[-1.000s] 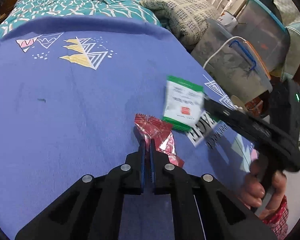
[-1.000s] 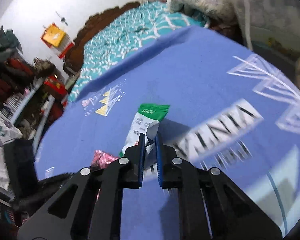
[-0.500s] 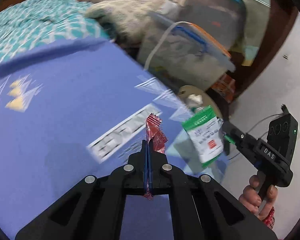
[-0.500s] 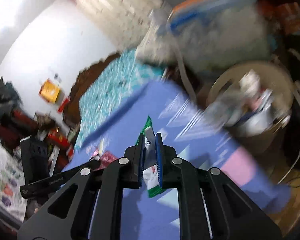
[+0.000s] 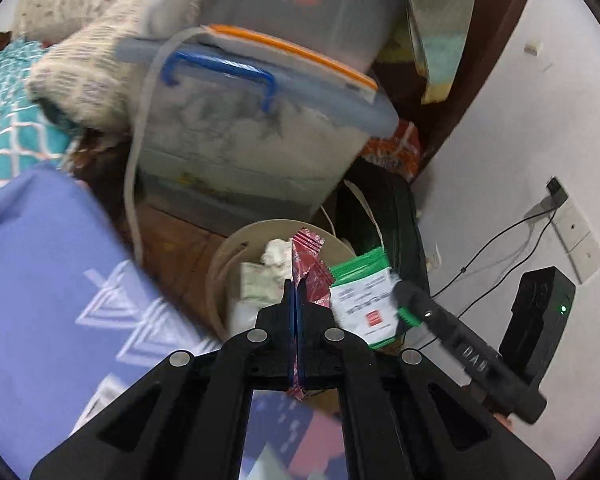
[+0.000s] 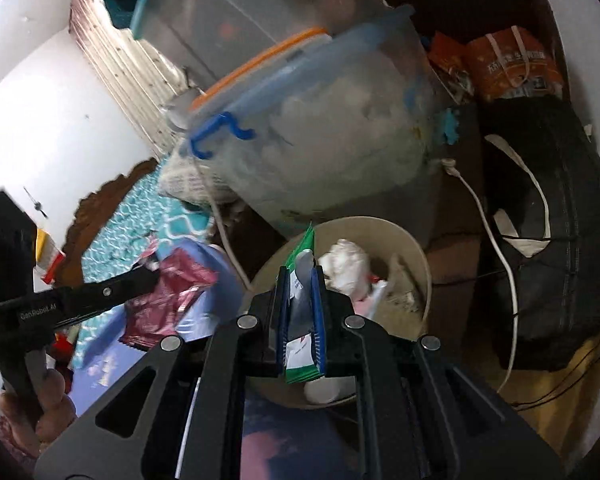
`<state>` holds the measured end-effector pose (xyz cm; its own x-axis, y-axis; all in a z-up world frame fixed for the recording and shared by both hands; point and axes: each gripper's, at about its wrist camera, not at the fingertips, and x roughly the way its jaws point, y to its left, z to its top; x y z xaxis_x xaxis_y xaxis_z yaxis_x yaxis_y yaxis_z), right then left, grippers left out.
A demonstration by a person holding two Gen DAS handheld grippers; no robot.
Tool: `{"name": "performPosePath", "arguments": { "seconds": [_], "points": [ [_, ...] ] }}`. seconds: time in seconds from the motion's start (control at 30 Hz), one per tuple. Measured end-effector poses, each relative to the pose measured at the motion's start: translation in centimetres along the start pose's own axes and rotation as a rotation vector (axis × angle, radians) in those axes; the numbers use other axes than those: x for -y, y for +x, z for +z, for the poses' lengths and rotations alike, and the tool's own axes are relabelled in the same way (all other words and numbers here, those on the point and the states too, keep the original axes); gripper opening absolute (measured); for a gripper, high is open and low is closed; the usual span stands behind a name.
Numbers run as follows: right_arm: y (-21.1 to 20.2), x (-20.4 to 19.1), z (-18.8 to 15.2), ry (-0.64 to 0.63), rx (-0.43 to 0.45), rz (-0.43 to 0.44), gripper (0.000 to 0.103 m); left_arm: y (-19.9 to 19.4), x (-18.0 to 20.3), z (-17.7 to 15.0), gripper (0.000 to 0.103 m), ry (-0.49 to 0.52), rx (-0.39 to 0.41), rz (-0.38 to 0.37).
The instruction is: Collect trash
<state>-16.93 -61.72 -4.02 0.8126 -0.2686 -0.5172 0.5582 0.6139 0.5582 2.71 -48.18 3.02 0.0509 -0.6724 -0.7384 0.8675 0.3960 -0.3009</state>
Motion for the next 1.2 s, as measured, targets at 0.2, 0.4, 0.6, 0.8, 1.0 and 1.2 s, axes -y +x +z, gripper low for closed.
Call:
{"name": "performPosePath", "arguments": {
  "seconds": [0.2, 0.4, 0.6, 0.8, 1.0, 1.2],
  "points": [
    [3.5, 0.5, -0.8, 0.048, -0.05, 0.049, 0.077, 6.5, 1.3, 0.6, 0.063, 0.006, -0.117, 0.036],
    [1.6, 1.4, -0.5, 0.097, 0.053, 0.044, 0.078, 4.9, 0.8, 0.0, 0.062, 0.0, -0.075, 0.027],
    [-2.1, 1.8, -2.8, 0.181, 0.105, 0.051, 0.078, -0.3, 0.8, -2.2, 0.063, 0.02, 0.007, 0.044],
    [-5.2, -1.5, -8.9, 0.175, 0.08, 0.012, 0.078, -5.4, 0.3, -7.5, 0.069, 0.082, 0.063, 0.142],
    [-7.1, -7.6, -14.9, 0.099, 0.049, -0.047, 0.087, -9.8, -2.1, -13.3, 0.079, 0.094, 0.092, 0.241],
    [-8.6, -12.1, -19.3, 0.08, 0.025, -0.104, 0.099, -14.6, -4.3, -17.7, 0.089, 0.083, 0.141, 0.353]
  ]
}}
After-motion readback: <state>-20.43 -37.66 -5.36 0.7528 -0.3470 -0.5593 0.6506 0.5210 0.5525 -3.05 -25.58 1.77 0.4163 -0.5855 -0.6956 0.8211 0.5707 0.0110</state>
